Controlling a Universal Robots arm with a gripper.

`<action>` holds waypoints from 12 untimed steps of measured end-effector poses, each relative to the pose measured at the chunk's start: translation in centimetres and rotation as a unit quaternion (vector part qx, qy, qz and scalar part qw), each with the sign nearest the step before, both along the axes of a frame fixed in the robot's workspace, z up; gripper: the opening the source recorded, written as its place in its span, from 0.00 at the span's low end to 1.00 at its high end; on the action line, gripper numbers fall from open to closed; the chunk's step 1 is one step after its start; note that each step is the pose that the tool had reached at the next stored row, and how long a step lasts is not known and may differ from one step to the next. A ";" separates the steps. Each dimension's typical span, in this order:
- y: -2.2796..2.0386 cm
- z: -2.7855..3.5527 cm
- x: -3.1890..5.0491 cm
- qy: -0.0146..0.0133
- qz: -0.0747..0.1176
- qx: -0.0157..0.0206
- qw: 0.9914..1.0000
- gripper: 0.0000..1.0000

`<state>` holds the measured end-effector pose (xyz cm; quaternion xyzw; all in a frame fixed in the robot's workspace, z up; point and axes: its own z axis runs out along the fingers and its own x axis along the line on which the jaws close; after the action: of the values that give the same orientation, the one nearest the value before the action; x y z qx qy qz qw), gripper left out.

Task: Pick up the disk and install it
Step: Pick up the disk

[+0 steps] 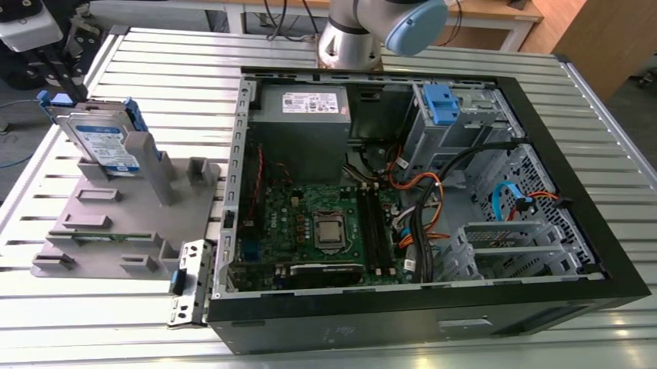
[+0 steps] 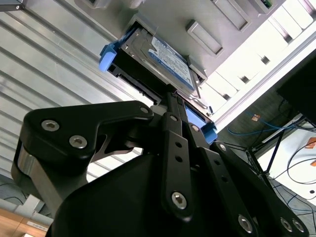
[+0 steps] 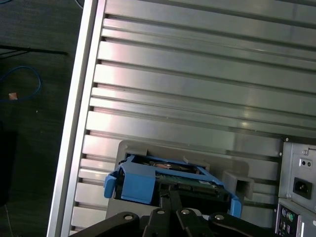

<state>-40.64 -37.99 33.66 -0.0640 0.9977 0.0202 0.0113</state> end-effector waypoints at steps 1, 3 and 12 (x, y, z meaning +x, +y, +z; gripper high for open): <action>0.00 0.00 0.00 0.000 0.000 0.000 1.000 0.11; 0.00 0.00 -0.02 0.000 0.000 0.000 1.000 0.11; 0.00 0.00 -0.08 0.000 0.017 0.000 1.000 0.11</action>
<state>-40.72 -37.99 33.66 -0.0805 0.9965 0.0202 0.0110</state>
